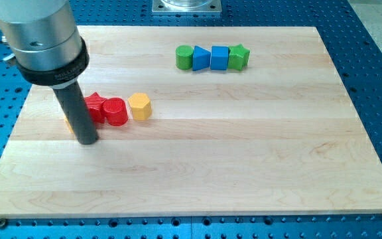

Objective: Slightly move the yellow heart into the red star

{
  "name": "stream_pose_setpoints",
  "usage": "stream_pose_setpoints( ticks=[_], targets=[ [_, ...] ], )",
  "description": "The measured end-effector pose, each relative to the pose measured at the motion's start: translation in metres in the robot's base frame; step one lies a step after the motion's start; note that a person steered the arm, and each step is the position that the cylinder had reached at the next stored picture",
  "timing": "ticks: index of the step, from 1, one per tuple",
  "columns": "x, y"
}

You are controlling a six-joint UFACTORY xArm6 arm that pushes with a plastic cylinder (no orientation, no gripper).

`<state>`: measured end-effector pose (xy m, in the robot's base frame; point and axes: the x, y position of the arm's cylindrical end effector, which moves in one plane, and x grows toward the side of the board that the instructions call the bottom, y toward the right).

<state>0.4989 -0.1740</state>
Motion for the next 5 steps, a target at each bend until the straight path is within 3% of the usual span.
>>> stream_pose_setpoints(
  ticks=[5],
  targets=[
    [-0.006,-0.042]
  ],
)
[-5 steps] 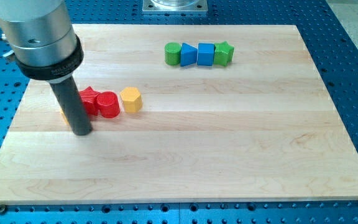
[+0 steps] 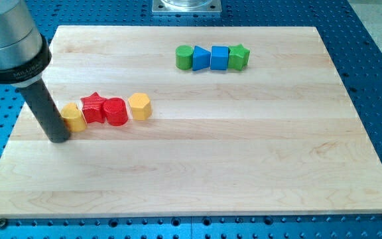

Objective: Slightly move the yellow heart into the red star

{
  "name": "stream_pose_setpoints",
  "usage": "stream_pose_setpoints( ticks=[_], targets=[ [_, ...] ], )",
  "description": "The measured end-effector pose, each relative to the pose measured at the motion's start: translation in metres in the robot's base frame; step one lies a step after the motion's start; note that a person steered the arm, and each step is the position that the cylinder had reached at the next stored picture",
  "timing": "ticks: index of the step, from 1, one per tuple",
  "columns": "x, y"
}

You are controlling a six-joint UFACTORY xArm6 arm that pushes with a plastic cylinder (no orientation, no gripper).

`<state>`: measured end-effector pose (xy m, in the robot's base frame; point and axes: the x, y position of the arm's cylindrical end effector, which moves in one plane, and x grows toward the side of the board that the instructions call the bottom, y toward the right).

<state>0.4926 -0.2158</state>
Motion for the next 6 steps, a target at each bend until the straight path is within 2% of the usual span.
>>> stream_pose_setpoints(
  ticks=[2,6],
  targets=[
    [0.008,0.023],
    [-0.005,0.016]
  ],
)
